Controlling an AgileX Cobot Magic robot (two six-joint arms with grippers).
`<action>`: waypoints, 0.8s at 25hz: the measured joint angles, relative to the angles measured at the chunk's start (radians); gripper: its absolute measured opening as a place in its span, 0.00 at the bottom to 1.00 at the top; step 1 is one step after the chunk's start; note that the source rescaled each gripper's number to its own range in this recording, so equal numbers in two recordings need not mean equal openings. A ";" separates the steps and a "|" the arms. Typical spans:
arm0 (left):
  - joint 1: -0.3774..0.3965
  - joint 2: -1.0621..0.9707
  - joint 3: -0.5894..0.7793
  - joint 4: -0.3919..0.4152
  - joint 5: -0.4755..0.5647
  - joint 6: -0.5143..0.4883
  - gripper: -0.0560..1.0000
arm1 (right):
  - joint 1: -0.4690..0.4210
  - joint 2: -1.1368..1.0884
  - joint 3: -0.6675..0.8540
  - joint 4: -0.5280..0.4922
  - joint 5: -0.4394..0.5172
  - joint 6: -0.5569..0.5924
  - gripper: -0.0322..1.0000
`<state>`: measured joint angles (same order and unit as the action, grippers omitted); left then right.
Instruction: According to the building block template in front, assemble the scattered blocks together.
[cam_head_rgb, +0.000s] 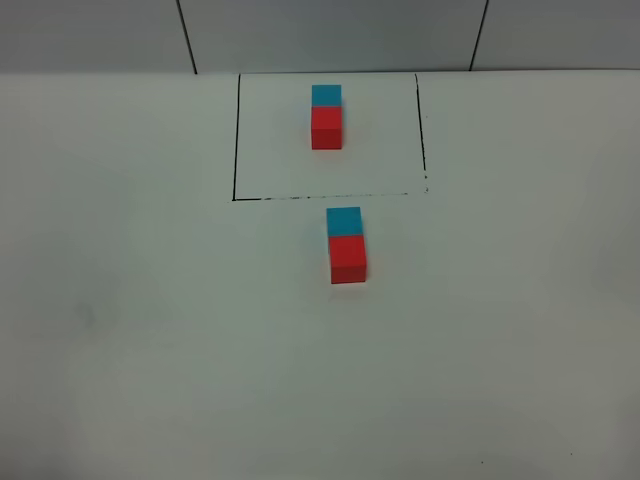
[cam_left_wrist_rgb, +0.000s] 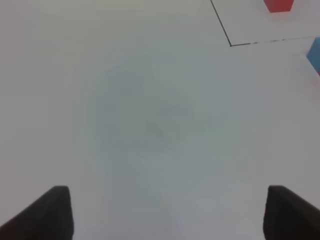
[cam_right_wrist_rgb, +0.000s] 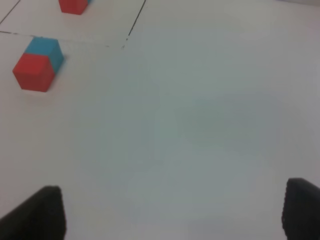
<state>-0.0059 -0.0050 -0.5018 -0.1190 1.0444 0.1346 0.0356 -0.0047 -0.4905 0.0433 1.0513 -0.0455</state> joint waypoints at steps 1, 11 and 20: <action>0.000 0.000 0.000 0.000 0.000 0.000 0.70 | 0.000 0.000 0.000 0.000 0.000 0.000 0.76; 0.000 0.000 0.000 0.000 0.000 0.000 0.70 | 0.000 0.000 0.000 0.002 0.000 0.000 0.76; 0.000 0.000 0.000 0.000 0.000 0.000 0.70 | 0.038 0.000 0.000 0.002 0.000 0.000 0.75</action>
<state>-0.0059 -0.0050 -0.5018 -0.1190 1.0444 0.1346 0.0732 -0.0047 -0.4905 0.0457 1.0513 -0.0455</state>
